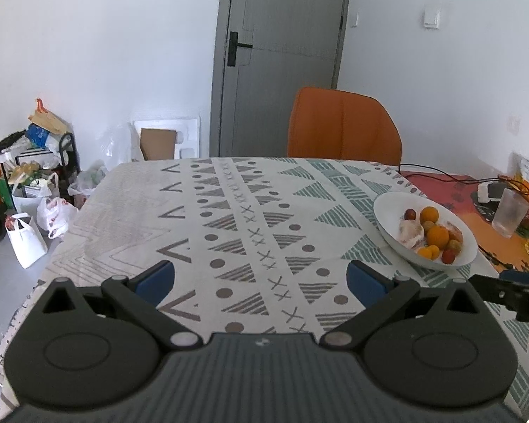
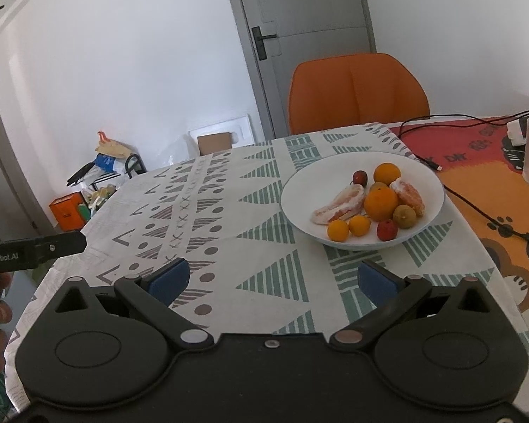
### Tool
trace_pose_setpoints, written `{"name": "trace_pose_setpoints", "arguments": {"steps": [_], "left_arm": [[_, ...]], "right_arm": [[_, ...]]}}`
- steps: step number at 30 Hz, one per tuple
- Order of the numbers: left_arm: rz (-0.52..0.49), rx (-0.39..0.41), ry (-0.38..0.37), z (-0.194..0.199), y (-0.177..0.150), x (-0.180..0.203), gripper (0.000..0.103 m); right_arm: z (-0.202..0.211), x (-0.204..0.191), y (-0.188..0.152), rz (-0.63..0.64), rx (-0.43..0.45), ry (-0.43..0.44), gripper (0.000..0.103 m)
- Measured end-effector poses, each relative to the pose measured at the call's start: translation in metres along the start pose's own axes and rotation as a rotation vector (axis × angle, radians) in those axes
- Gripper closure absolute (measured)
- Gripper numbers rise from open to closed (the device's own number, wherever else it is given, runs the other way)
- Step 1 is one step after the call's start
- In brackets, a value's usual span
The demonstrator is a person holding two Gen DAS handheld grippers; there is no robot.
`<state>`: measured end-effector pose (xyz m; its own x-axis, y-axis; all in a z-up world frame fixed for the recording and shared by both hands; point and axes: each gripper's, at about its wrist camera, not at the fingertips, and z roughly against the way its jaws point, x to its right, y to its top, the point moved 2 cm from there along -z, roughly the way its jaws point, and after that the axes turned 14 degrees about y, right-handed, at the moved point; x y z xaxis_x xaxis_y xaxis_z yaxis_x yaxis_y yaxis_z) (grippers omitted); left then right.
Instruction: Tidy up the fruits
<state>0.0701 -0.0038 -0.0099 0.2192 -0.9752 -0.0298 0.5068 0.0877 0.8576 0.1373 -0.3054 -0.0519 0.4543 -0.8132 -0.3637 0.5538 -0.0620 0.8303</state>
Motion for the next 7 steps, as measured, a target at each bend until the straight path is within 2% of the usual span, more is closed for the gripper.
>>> {"name": "trace_pose_setpoints", "arguments": {"steps": [7], "left_arm": [[0.005, -0.008, 0.004, -0.011, 0.004, 0.002, 0.0]], "right_arm": [[-0.009, 0.005, 0.004, -0.014, 0.019, -0.012, 0.0]]}}
